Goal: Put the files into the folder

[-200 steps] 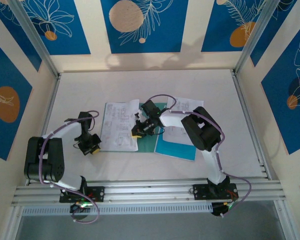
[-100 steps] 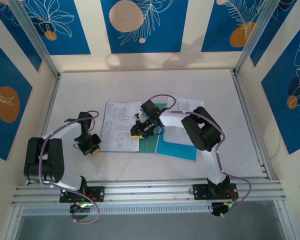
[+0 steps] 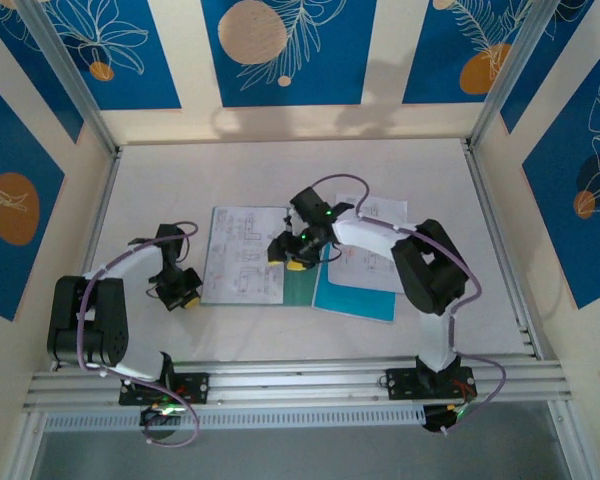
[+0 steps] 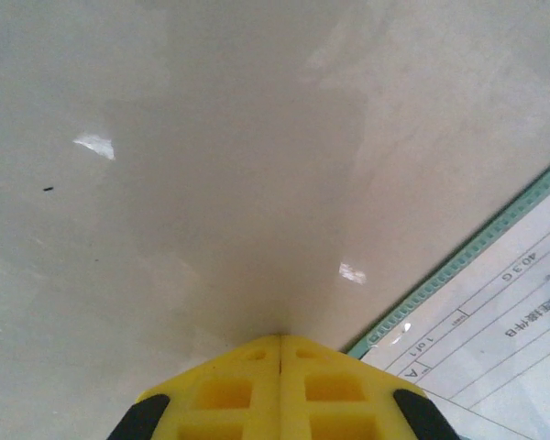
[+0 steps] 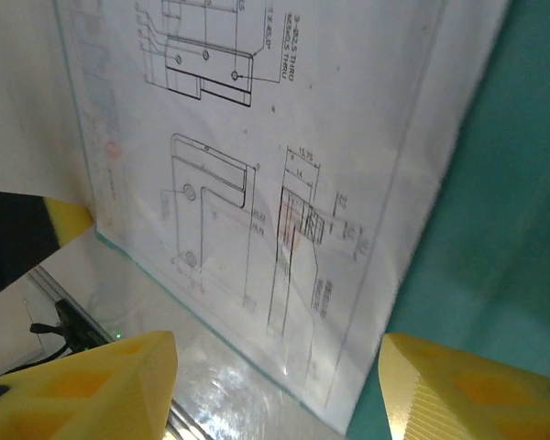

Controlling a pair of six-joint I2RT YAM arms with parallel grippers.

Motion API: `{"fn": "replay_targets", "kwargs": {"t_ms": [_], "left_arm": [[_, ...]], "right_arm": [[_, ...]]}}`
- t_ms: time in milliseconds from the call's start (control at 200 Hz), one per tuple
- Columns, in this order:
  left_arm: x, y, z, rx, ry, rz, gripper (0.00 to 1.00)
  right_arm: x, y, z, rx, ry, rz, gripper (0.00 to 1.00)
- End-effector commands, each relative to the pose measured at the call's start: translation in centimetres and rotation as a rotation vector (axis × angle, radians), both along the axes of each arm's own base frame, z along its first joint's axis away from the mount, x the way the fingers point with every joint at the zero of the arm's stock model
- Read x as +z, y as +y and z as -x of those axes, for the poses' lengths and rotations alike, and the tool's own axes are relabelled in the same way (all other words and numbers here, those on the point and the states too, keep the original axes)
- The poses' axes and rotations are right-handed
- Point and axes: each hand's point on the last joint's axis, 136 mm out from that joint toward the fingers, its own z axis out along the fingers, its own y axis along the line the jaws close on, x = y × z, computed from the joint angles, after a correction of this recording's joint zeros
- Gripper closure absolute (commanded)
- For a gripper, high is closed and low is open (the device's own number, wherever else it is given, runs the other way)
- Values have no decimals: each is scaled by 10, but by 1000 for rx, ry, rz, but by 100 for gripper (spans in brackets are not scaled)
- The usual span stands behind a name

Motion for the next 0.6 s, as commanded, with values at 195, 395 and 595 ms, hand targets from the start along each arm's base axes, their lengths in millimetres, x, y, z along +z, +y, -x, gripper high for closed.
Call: {"fn": "replay_targets", "kwargs": {"t_ms": [195, 395, 595], "left_arm": [[43, -3, -24, -24, -143, 4, 100], [52, -49, -47, -124, -225, 139, 100], [39, -86, -55, -193, -234, 199, 100]], "right_arm": [[20, -64, 0, -185, 9, 123, 53], [16, -83, 13, -248, 65, 160, 80], [-4, -84, 26, -266, 149, 222, 89]]}}
